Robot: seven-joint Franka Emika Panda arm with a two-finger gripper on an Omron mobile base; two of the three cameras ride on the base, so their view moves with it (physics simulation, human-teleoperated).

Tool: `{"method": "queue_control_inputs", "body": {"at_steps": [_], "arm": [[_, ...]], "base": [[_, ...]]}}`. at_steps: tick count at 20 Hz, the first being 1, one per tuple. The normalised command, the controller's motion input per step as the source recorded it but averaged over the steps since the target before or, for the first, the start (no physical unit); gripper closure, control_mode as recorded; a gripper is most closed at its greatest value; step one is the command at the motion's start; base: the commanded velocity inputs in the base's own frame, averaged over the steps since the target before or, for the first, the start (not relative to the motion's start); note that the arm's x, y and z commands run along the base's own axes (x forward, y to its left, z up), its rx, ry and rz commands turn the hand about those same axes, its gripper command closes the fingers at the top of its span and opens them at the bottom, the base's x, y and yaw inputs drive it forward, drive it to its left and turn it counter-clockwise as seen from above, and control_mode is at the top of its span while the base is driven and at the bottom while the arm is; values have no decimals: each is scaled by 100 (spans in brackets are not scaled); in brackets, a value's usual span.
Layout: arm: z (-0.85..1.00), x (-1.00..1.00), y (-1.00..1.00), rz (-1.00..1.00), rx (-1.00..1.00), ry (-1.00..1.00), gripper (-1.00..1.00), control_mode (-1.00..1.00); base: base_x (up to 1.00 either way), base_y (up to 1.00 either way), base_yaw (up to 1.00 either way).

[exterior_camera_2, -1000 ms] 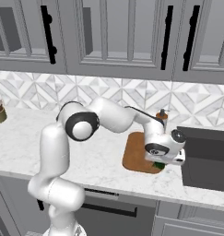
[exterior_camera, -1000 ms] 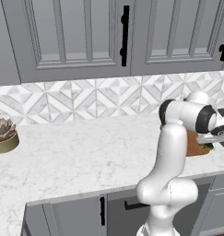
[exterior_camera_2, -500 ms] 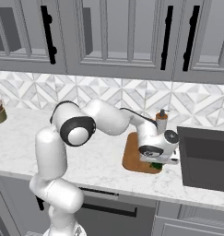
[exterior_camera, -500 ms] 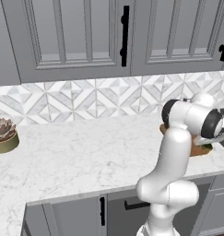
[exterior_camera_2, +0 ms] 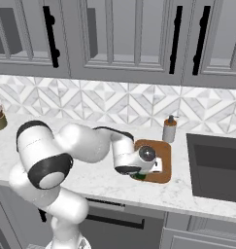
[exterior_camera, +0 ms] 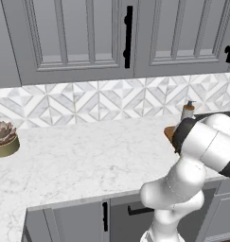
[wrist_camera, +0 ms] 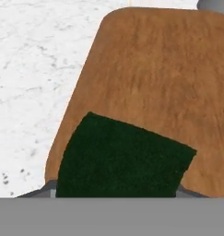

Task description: Pick up the sponge from the counter and clean the cutting board by briefly scrubbing or pressing down on the cutting board. Once finished, release the sponge.

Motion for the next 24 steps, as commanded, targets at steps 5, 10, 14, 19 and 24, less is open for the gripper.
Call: {"method": "queue_control_inputs", "body": {"at_steps": [5,10,14,19,24], "arm": [[73,29,100,13,0,5,100,-100],[41,28,100,16,1,6,100,-100],[-10,0,100,9,-5,1,-100,-100],[-35,5,46,4,5,2,-100,-100],[-28,5,0,0,16,0,-100,-100]], "base": [[0,0,0],[0,0,0],[0,0,0],[0,0,0],[0,0,0]]}}
